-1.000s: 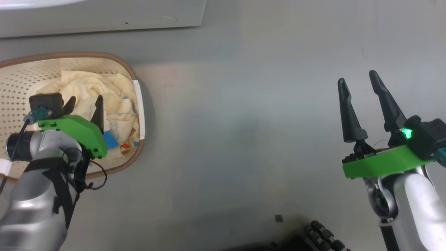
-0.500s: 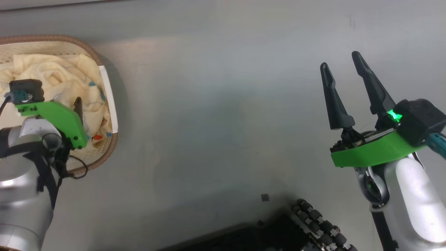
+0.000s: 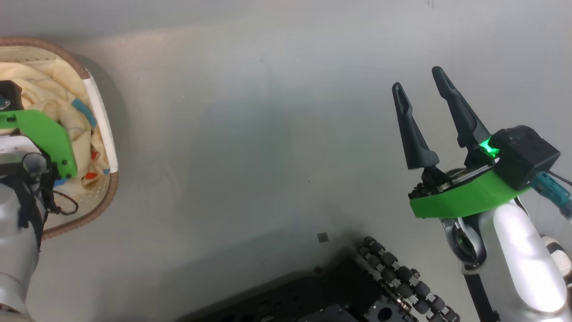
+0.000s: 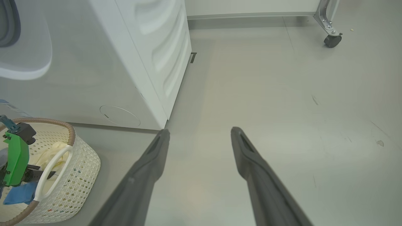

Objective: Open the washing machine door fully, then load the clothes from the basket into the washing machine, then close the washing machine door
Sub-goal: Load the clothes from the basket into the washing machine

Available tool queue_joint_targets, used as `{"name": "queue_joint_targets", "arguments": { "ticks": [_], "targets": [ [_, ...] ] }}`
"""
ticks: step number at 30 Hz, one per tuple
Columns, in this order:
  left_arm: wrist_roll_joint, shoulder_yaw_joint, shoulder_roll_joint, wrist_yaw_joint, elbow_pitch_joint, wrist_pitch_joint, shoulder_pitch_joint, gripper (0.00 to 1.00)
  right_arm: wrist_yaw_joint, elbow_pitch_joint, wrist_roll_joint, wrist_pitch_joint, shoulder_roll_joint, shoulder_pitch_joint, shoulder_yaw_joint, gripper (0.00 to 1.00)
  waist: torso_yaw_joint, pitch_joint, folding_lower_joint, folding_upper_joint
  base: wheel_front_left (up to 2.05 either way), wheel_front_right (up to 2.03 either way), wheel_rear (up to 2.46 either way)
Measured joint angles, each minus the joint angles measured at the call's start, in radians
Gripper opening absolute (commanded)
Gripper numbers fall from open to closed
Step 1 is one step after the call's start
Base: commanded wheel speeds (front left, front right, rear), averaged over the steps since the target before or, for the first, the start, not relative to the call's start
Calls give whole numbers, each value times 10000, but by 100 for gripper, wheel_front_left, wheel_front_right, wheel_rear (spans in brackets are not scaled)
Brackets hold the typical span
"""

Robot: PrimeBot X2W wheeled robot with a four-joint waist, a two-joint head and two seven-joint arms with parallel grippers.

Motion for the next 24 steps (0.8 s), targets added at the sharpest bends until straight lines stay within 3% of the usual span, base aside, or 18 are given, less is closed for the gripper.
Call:
{"name": "queue_joint_targets", "arguments": {
  "ticks": [5,6,7,8,17,24],
  "targets": [
    [107,-142,130,247,107,476,-191,100,0,-2,4,0,15,-1,136,100,-183,218,0,0,0,0,0],
    [105,-161,136,270,130,560,-192,91,0,-2,13,0,15,-1,148,100,-212,236,0,0,0,0,0],
    [86,-161,132,313,148,658,-190,26,0,-2,25,0,17,-1,157,100,-235,242,0,0,0,0,0],
    [84,-167,128,345,163,694,-186,0,0,-2,42,0,19,-1,159,100,-248,233,0,0,0,0,0],
    [-71,-205,10,349,257,742,-129,0,0,8,82,0,31,-26,121,100,-143,-135,-1,0,0,0,0],
    [-307,-140,-357,240,276,-75,515,0,0,17,25,0,35,-26,-211,100,103,-924,-1,0,0,0,0]
  ]
}}
